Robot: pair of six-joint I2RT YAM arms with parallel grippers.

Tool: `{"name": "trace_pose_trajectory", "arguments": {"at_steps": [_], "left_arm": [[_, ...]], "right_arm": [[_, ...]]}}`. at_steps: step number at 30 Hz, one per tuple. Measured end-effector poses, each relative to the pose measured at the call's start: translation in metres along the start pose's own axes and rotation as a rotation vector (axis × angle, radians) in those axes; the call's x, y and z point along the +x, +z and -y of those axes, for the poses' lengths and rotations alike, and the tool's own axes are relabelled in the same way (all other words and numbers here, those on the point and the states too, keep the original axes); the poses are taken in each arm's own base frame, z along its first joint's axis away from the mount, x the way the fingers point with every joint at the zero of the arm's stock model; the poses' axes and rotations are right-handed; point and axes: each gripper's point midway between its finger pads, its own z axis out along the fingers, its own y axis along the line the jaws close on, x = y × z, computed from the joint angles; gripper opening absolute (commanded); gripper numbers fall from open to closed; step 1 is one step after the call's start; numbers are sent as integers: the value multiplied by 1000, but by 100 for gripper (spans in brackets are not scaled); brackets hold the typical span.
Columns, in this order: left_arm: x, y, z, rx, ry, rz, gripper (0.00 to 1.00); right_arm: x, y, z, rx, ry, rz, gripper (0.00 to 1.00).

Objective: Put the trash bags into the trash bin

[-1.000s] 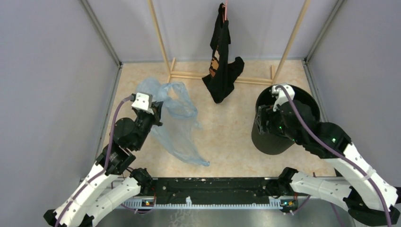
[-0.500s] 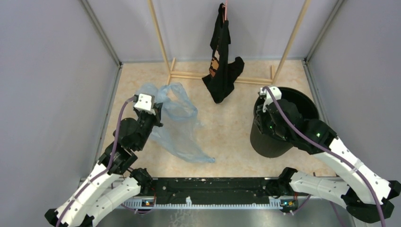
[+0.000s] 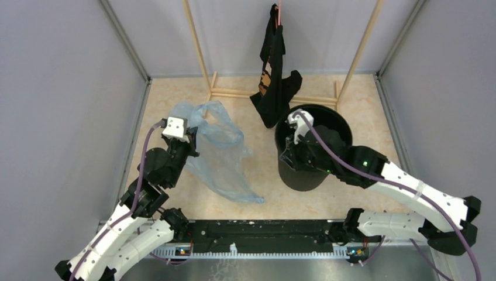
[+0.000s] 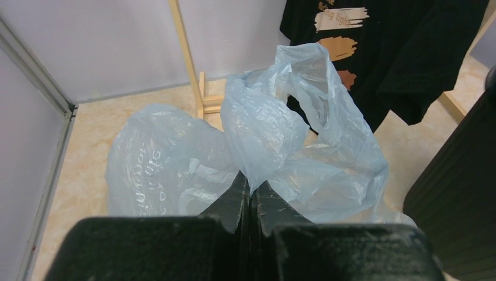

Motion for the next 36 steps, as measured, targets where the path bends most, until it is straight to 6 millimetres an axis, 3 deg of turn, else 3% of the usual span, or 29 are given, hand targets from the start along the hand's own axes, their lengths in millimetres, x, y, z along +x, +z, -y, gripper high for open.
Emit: {"name": "trace_pose_trajectory", "arguments": {"at_steps": [4, 7, 14, 16, 18, 23, 28, 32, 36], "left_arm": [[-2, -3, -7, -33, -7, 14, 0], [-4, -7, -13, -58, -14, 27, 0], [-17, -19, -19, -59, -40, 85, 0], [-24, -25, -14, -12, -41, 113, 0], [-36, -33, -4, 66, -34, 151, 0], [-89, -61, 20, 261, -33, 247, 0], [-136, -85, 31, 369, -56, 318, 0], [-138, -89, 45, 450, -45, 293, 0], [-123, -85, 57, 506, -25, 225, 0]], "right_arm": [[-3, 16, -36, -63, -46, -6, 0], [-5, 24, -52, -93, -59, -2, 10], [-4, 29, -65, -134, -35, -21, 52], [-7, 26, -65, -133, -37, -23, 69], [-13, 20, -65, -133, -47, -16, 80], [-52, -5, -72, -176, -83, 81, 86], [-129, -40, -104, -307, -133, 267, 94], [-168, -48, -137, -421, -169, 357, 99], [-177, -26, -172, -536, -217, 358, 99]]}}
